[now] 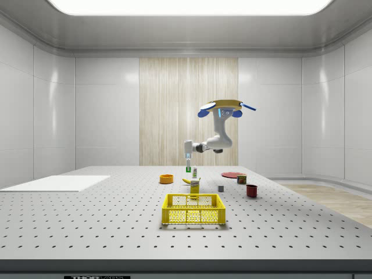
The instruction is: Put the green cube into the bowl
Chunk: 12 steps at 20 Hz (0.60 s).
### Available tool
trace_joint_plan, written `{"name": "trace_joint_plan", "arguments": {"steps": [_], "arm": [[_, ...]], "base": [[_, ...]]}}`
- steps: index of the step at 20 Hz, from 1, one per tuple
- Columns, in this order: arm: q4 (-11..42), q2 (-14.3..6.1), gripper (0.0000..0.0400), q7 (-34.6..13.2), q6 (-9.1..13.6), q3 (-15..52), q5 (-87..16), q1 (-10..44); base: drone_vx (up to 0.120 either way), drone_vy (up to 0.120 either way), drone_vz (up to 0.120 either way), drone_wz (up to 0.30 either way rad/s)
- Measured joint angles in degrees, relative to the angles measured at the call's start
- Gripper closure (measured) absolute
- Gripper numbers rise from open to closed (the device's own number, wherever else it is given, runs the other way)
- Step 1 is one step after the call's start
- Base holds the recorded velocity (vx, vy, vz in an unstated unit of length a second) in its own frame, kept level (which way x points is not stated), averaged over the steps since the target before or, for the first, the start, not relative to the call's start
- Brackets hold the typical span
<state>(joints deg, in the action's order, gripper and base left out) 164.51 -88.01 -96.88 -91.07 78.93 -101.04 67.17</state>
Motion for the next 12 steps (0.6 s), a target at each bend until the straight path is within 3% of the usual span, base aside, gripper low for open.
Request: {"name": "trace_joint_plan", "arguments": {"steps": [12], "arm": [[0.0,-0.6,0.015,-0.1,-0.5,0.1,0.2,0.1]], "base": [[0.12,-0.12,0.0,0.0]]}}
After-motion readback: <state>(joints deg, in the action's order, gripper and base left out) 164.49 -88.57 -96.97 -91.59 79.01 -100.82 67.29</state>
